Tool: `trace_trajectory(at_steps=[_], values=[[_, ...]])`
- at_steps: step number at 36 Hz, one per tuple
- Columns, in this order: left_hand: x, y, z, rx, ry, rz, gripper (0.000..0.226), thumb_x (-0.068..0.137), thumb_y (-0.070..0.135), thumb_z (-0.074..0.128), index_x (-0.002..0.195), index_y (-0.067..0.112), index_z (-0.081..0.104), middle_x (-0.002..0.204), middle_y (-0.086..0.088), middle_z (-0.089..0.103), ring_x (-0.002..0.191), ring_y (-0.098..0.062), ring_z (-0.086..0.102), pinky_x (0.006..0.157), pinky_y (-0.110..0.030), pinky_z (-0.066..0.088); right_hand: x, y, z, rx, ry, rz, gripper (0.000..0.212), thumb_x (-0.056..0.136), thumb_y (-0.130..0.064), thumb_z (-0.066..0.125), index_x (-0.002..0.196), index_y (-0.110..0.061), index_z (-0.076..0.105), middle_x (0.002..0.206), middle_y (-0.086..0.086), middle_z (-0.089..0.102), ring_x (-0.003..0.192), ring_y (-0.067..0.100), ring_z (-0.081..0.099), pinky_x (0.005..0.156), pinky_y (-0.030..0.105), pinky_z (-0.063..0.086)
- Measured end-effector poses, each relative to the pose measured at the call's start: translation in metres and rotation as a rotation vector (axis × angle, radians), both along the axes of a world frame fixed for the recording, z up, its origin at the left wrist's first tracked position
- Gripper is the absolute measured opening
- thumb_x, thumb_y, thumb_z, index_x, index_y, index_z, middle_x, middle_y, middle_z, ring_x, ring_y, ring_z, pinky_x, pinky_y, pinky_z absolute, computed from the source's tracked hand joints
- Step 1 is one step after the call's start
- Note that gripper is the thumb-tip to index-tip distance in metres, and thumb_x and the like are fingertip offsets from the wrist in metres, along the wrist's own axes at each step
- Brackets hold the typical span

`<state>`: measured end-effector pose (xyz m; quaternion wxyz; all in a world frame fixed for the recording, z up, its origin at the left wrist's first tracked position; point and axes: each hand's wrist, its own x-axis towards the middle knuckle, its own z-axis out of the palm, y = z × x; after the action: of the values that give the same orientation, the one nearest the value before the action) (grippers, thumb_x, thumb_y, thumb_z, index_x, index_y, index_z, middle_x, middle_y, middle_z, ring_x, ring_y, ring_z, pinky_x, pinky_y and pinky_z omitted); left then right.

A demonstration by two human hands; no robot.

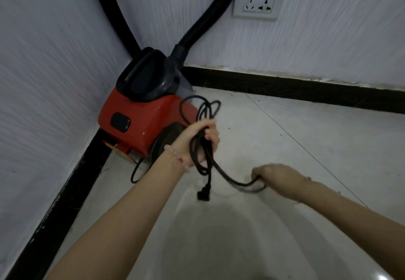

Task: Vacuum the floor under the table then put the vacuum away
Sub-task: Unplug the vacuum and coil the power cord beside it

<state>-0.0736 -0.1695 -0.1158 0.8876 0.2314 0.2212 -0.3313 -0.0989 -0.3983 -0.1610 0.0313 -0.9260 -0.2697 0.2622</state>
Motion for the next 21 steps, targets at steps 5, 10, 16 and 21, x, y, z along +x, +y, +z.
trace_trajectory(at_steps=[5, 10, 16, 21], values=[[-0.024, -0.027, -0.015, 0.484, -0.107, -0.294, 0.01, 0.093, 0.011, 0.054, 0.09, 0.004, 0.061, 0.098, -0.01, 0.065, 0.106, -0.023, 0.064, 0.095, -0.048, 0.052, 0.02, 0.002, 0.014, -0.039, -0.286, 0.13, 0.026, 0.098, -0.02, 0.044, 0.12, -0.021, 0.058, 0.116, 0.0, 0.06, 0.115, 0.02, 0.049, 0.081, 0.032, 0.046], [-0.037, -0.04, -0.025, 0.47, -0.198, -0.509, 0.025, 0.093, 0.015, 0.055, 0.114, 0.005, 0.063, 0.124, -0.01, 0.062, 0.123, -0.033, 0.056, 0.103, -0.054, 0.044, 0.023, 0.014, 0.025, 0.018, -0.261, -0.036, 0.033, 0.091, -0.034, 0.057, 0.122, -0.025, 0.06, 0.119, -0.002, 0.062, 0.111, 0.019, 0.058, 0.082, 0.033, 0.048], [-0.035, -0.039, -0.019, 0.463, -0.211, -0.524, 0.016, 0.091, 0.011, 0.058, 0.105, 0.008, 0.067, 0.116, -0.015, 0.068, 0.104, -0.023, 0.068, 0.089, -0.037, 0.055, 0.024, 0.011, 0.026, 0.237, -0.285, -0.327, 0.037, 0.077, -0.053, 0.065, 0.094, -0.021, 0.07, 0.092, -0.003, 0.068, 0.087, 0.02, 0.062, 0.073, 0.034, 0.053], [-0.037, -0.038, -0.018, 0.416, -0.254, -0.647, 0.008, 0.09, 0.009, 0.058, 0.089, 0.014, 0.063, 0.056, 0.005, 0.052, 0.052, -0.006, 0.052, 0.069, -0.024, 0.053, 0.032, 0.004, 0.022, 0.38, -0.12, -0.392, 0.015, 0.08, -0.029, 0.07, 0.086, -0.015, 0.07, 0.087, 0.002, 0.072, 0.086, 0.021, 0.063, 0.073, 0.029, 0.049]])
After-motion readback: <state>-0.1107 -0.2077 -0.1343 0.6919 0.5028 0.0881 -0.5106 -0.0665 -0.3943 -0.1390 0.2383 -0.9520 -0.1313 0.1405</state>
